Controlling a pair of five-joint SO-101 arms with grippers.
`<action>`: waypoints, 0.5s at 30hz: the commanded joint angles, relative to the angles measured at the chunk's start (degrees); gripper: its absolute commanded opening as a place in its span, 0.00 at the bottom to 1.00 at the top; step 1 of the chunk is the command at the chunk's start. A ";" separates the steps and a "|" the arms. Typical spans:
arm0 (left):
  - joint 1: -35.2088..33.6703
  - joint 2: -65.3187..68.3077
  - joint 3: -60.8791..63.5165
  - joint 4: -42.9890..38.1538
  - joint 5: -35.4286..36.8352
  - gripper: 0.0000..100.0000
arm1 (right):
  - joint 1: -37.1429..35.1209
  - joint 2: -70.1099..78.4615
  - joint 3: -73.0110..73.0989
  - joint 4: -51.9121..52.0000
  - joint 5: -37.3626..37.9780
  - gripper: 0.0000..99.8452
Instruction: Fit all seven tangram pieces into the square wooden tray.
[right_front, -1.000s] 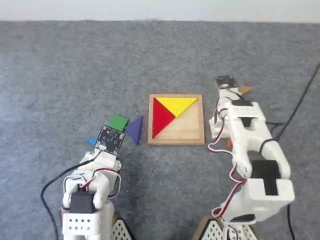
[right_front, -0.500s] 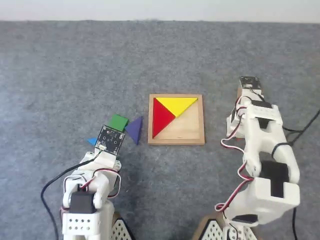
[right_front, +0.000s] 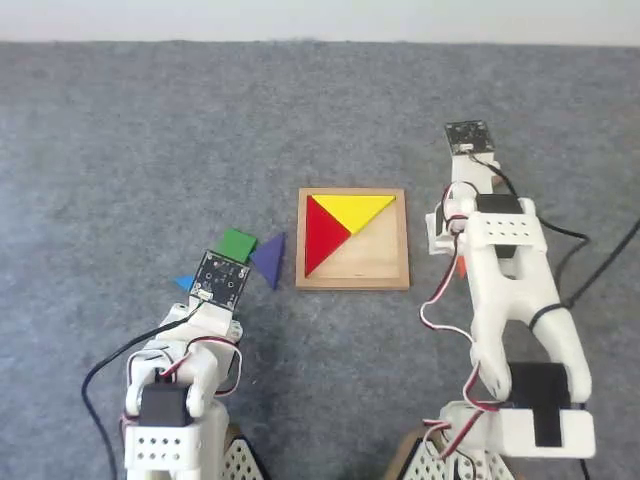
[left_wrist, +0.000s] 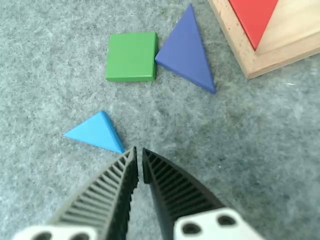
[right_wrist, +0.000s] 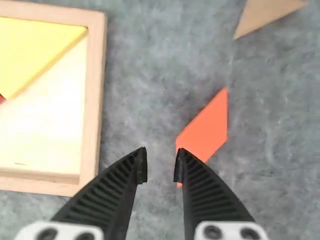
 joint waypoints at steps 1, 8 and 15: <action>-0.26 -1.32 -0.40 0.18 -0.62 0.02 | 0.66 2.86 -1.76 -1.71 -0.70 0.10; -0.26 -1.32 -0.40 0.18 -0.62 0.02 | 3.82 9.63 -1.93 -7.08 -0.79 0.11; -0.26 -1.32 -0.40 0.18 -0.62 0.02 | 7.69 12.00 -1.85 -6.11 -3.16 0.11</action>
